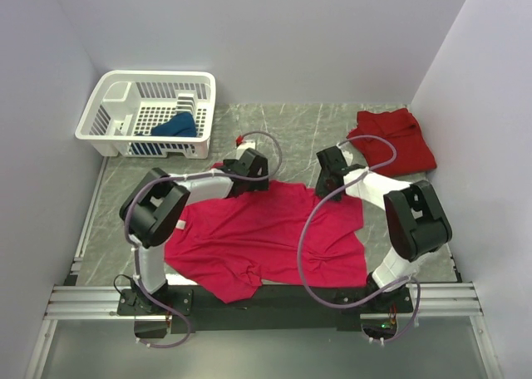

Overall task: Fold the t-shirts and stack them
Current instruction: Flatten the tshirt out

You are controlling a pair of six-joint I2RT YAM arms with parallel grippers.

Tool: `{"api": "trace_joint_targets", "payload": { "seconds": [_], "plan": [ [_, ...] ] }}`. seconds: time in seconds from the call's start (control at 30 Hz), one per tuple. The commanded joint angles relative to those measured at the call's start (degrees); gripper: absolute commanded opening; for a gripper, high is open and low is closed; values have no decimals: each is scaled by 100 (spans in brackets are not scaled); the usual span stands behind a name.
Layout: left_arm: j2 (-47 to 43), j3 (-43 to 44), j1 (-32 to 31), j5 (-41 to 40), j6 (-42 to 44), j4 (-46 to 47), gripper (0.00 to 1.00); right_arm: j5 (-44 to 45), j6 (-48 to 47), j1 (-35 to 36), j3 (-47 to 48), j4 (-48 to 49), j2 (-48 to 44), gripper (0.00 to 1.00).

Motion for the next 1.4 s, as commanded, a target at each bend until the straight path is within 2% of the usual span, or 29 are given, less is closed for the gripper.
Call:
{"api": "trace_joint_targets", "payload": {
  "seconds": [0.0, 0.2, 0.5, 0.8, 0.9, 1.0, 1.23, 1.37],
  "plan": [
    [498, 412, 57, 418, -8, 55, 96, -48, -86, -178, 290, 46, 253, 44],
    [1140, 1484, 461, 717, 62, -165, 96, -153, -217, -451, 799, -50, 639, 44],
    [2405, 3838, 918, 1173, 414, -885, 96, -355, -428, -820, 2196, -560, 1492, 44],
    [3277, 5412, 1191, 1824, 756, -903, 96, -584, -692, -1207, 3717, -1061, 2344, 44],
    [3313, 5546, 1200, 1851, 879, -877, 96, -610, -815, -1216, 4051, -1132, 2407, 43],
    [3015, 5266, 1191, 1912, 993, -588, 96, -611, -842, -1216, 3886, -966, 2013, 43],
    [1925, 4378, 901, 1834, 1231, -235, 97, -488, -745, -1024, 2481, -604, 439, 43],
    [1249, 3449, 699, 1587, 924, -297, 97, -496, -658, -874, 1821, -552, -210, 43]
  ]
}}
